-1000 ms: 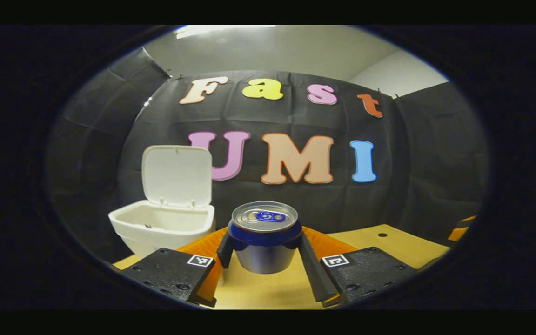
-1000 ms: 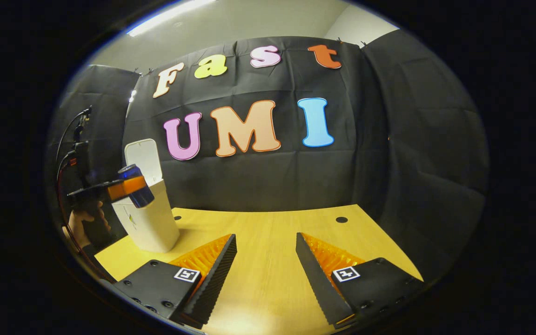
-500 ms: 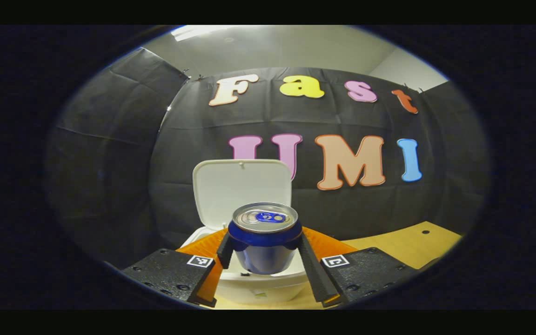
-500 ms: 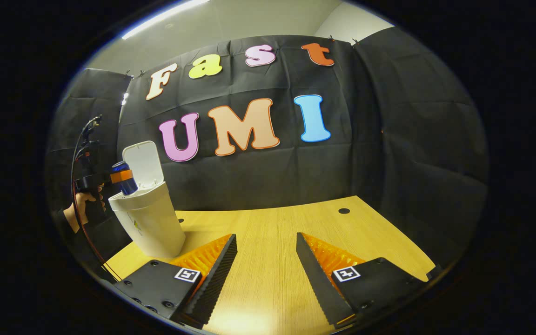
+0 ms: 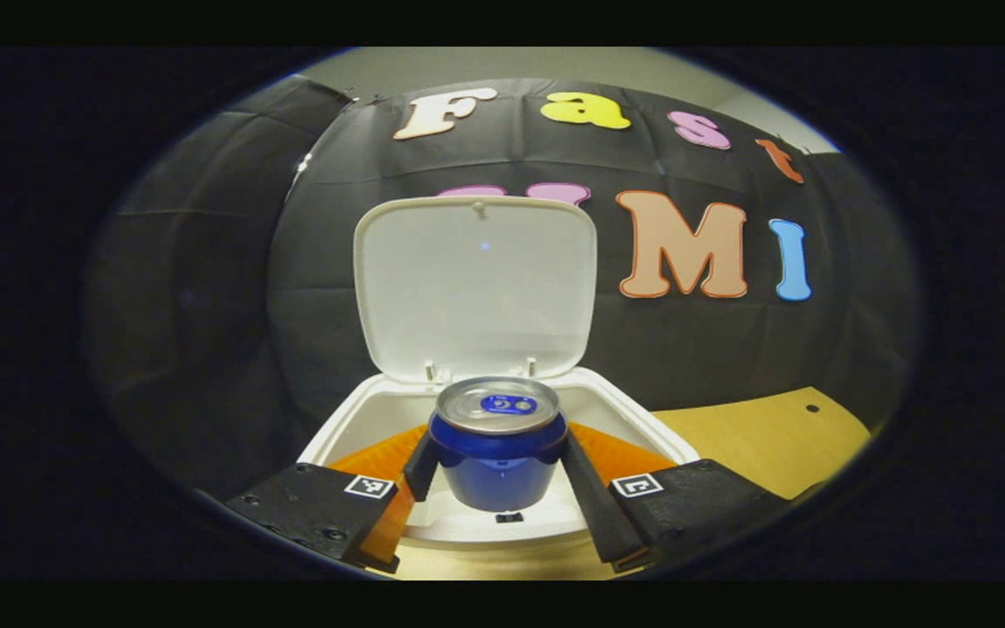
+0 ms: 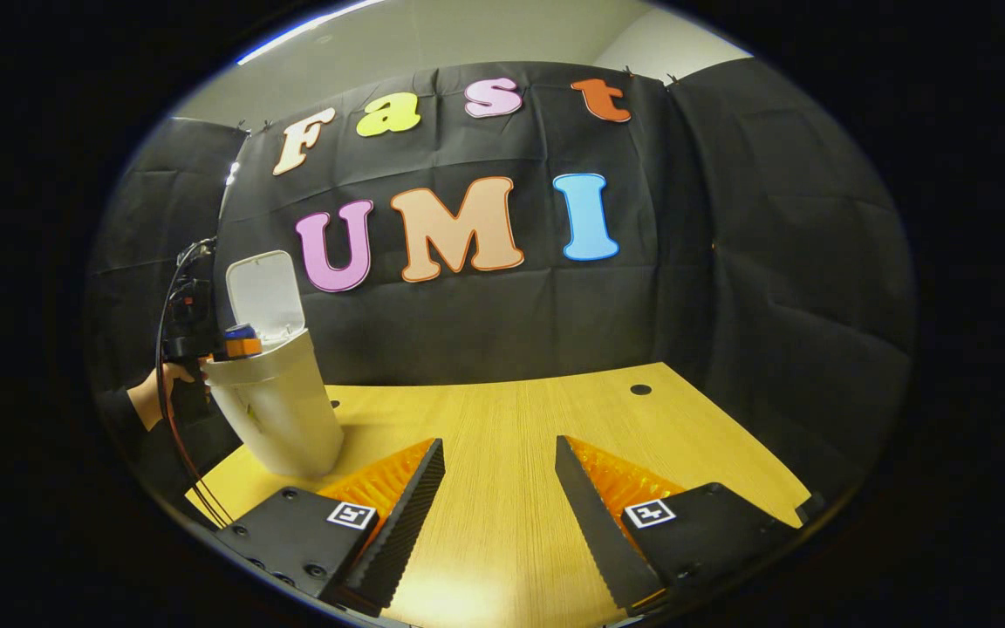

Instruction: Press the lid of the desktop garbage bin to open it, pick up the crumpled paper on the desktop and throw it into the bin, then pick up the pop can on the desktop and drop it into the bin, and finally close the garbage bin lid.

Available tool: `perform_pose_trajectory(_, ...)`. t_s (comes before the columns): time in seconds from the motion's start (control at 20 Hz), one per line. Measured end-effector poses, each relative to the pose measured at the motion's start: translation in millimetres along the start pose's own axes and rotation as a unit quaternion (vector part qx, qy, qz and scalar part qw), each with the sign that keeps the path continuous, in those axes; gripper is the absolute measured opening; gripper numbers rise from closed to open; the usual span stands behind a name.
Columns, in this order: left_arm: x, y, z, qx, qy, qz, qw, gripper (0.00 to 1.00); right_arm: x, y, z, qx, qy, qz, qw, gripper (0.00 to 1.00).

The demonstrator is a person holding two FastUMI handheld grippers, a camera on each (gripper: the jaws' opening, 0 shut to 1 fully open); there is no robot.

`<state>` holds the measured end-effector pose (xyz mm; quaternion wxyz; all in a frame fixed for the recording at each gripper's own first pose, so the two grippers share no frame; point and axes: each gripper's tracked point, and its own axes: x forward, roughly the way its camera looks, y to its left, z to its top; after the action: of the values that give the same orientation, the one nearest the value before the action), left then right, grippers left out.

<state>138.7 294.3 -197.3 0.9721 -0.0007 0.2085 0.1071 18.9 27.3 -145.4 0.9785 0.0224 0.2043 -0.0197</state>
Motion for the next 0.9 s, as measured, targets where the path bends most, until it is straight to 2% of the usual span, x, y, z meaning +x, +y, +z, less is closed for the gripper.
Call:
perform_pose_trajectory(0.2, -4, -1, 0, 0.014, 0.003, 0.011, 1.0, 0.86, -3, -2, 1, -0.001, 0.002, 0.003, 1.0, 0.88)
perform_pose_trajectory(0.25, -7, -2, 8, 0.011, -0.008, 0.013, 1.0, 0.92, -4, -2, 2, -0.001, 0.001, 0.004, 1.0, 0.88)
perform_pose_trajectory(0.3, -12, -4, 21, 0.01, -0.023, 0.014, 1.0, 0.91, -4, -3, 3, -0.001, 0.001, 0.005, 1.0, 0.88)
perform_pose_trajectory(0.4, -20, -8, 55, 0.009, -0.055, 0.009, 0.998, 0.94, -5, -4, 7, 0.0, -0.003, 0.008, 1.0, 0.88)
perform_pose_trajectory(0.6, -23, -22, 152, -0.003, -0.109, -0.029, 0.994, 0.93, -4, -4, 8, 0.004, -0.003, 0.012, 1.0, 0.88)
perform_pose_trajectory(0.65, -20, -24, 174, -0.012, -0.119, -0.042, 0.992, 0.96, -5, -4, 7, 0.007, -0.003, 0.012, 1.0, 0.88)
perform_pose_trajectory(0.7, -14, -23, 192, -0.019, -0.124, -0.046, 0.991, 0.93, -6, -4, 7, 0.009, -0.005, 0.012, 1.0, 0.88)
perform_pose_trajectory(0.8, 2, -15, 220, -0.021, -0.129, -0.043, 0.991, 0.96, -8, -3, 6, 0.011, -0.007, 0.009, 1.0, 0.88)
perform_pose_trajectory(0.85, 13, -10, 230, -0.021, -0.124, -0.039, 0.991, 0.93, -9, -5, 4, 0.012, -0.007, 0.006, 1.0, 0.88)
perform_pose_trajectory(0.9, 25, -6, 235, -0.017, -0.114, -0.037, 0.993, 0.96, -10, -6, 2, 0.012, -0.006, 0.003, 1.0, 0.88)
